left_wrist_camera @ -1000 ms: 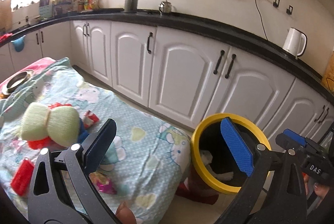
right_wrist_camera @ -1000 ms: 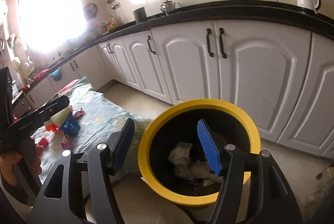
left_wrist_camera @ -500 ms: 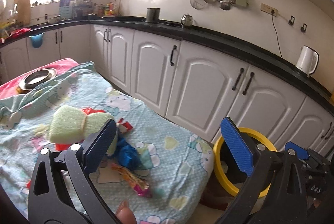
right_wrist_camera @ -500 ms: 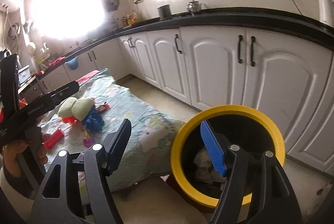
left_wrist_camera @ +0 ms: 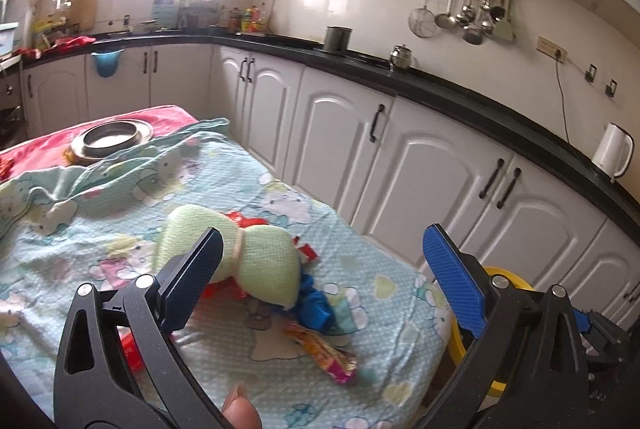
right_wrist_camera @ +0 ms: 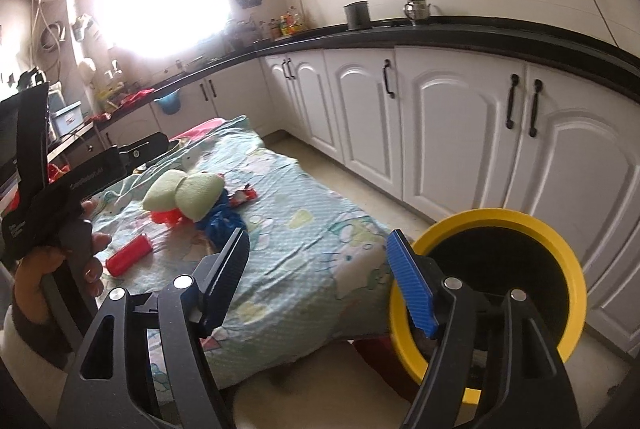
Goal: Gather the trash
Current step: 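Move both open grippers back toward the trash on the blanket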
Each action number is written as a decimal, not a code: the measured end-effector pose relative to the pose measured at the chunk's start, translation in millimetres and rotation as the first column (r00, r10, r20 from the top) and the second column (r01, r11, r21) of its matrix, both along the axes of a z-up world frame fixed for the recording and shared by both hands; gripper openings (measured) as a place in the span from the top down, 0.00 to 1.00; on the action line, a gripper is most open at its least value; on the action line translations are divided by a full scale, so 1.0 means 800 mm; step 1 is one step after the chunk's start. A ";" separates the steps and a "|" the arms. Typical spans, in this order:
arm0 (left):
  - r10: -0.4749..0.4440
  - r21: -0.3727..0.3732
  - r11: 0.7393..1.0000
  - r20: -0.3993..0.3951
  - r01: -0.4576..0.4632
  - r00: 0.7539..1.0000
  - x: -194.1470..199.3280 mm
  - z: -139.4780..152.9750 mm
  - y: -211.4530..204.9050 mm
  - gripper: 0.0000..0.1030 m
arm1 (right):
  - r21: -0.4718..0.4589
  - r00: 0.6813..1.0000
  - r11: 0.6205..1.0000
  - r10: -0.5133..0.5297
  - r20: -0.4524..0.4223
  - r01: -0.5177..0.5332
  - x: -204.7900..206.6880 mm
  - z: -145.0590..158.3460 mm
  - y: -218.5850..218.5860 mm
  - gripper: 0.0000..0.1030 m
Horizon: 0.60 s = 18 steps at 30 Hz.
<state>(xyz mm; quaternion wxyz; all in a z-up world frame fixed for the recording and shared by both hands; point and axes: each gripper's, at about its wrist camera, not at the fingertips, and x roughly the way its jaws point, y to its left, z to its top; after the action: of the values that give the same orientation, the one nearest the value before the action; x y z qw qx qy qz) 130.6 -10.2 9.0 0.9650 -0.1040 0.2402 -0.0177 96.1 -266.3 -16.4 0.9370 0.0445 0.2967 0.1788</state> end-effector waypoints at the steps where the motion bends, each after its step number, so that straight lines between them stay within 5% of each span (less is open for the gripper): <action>1: 0.006 -0.002 1.000 0.001 -0.006 1.000 0.000 0.000 0.004 0.11 | 0.000 1.000 1.000 0.007 0.000 -0.007 0.001 0.000 0.003 0.33; 18: 0.148 -0.033 0.988 -0.049 -0.149 0.988 0.000 -0.020 0.097 0.11 | -0.019 0.985 0.987 0.158 -0.069 -0.159 0.030 -0.025 0.092 0.32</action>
<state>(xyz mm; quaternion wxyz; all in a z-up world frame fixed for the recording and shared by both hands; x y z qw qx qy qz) 131.0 67.8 -7.1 0.9557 -0.1394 0.2541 0.0523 120.4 -192.6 -36.7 0.9098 0.0152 0.3330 0.2474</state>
